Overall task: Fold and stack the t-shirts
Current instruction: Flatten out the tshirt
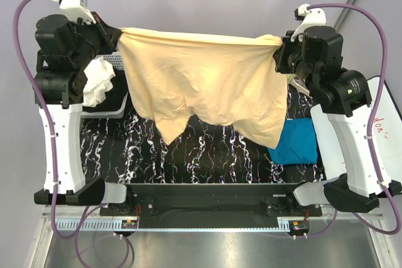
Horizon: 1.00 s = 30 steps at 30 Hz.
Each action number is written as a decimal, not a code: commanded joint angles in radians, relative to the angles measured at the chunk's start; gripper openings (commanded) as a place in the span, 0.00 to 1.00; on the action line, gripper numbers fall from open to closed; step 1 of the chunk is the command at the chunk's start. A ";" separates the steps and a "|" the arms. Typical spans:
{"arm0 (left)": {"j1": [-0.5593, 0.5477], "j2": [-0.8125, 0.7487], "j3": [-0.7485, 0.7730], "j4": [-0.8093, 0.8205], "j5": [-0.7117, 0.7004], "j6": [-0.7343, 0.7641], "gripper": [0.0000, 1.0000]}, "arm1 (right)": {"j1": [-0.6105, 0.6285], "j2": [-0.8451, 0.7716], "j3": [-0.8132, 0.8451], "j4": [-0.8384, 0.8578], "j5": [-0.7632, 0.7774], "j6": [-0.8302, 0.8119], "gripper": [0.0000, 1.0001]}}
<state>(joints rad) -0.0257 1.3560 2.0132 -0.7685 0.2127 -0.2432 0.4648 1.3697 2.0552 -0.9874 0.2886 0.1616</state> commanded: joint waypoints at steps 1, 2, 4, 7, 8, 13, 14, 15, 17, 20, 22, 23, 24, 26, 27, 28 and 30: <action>0.023 0.064 0.093 0.048 -0.050 0.035 0.00 | -0.011 -0.052 -0.123 0.128 0.084 0.007 0.00; 0.023 0.090 0.122 0.046 -0.042 0.035 0.00 | -0.011 -0.050 -0.150 0.139 0.092 0.007 0.00; 0.023 0.199 0.177 0.014 -0.013 0.035 0.00 | -0.012 -0.043 -0.228 0.188 0.115 0.013 0.00; 0.021 0.345 0.266 -0.020 0.027 0.010 0.00 | -0.024 0.012 -0.317 0.271 0.162 0.012 0.00; 0.021 0.374 0.289 -0.025 0.028 0.004 0.00 | -0.035 0.035 -0.325 0.286 0.168 0.018 0.00; 0.023 0.492 0.364 0.012 -0.019 -0.042 0.00 | -0.101 0.273 -0.166 0.288 0.117 0.090 0.00; 0.024 0.497 0.381 0.024 -0.027 -0.047 0.00 | -0.103 0.304 -0.123 0.286 0.104 0.092 0.00; 0.024 0.500 0.395 0.038 -0.033 -0.051 0.00 | -0.103 0.349 -0.077 0.277 0.078 0.090 0.00; 0.026 0.491 0.406 0.057 -0.030 -0.053 0.00 | -0.103 0.376 0.037 0.277 0.060 0.092 0.00; 0.024 0.448 0.386 0.074 -0.024 -0.039 0.00 | -0.101 0.384 0.143 0.274 0.024 0.070 0.00; 0.026 0.411 0.378 0.080 -0.029 -0.024 0.00 | -0.101 0.362 0.180 0.271 0.003 0.056 0.00; 0.026 0.399 0.374 0.084 -0.027 -0.022 0.00 | -0.100 0.349 0.181 0.274 -0.003 0.053 0.00; 0.024 0.373 0.369 0.093 -0.026 -0.019 0.00 | -0.098 0.318 0.175 0.274 -0.023 0.049 0.00; 0.026 0.345 0.343 0.100 -0.019 -0.016 0.00 | -0.092 0.272 0.139 0.279 -0.022 0.052 0.00; 0.026 0.321 0.331 0.100 -0.007 -0.015 0.00 | -0.092 0.220 0.079 0.285 -0.031 0.056 0.00; 0.026 0.307 0.311 0.101 0.004 -0.013 0.00 | -0.088 0.189 0.038 0.286 -0.031 0.059 0.00; 0.026 0.266 0.231 0.101 0.037 -0.014 0.00 | -0.086 0.088 -0.132 0.297 -0.022 0.078 0.00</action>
<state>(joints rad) -0.0124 1.7317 2.3047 -0.7532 0.2321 -0.2836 0.3748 1.6508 2.1147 -0.7334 0.2588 0.2211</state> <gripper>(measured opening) 0.017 0.033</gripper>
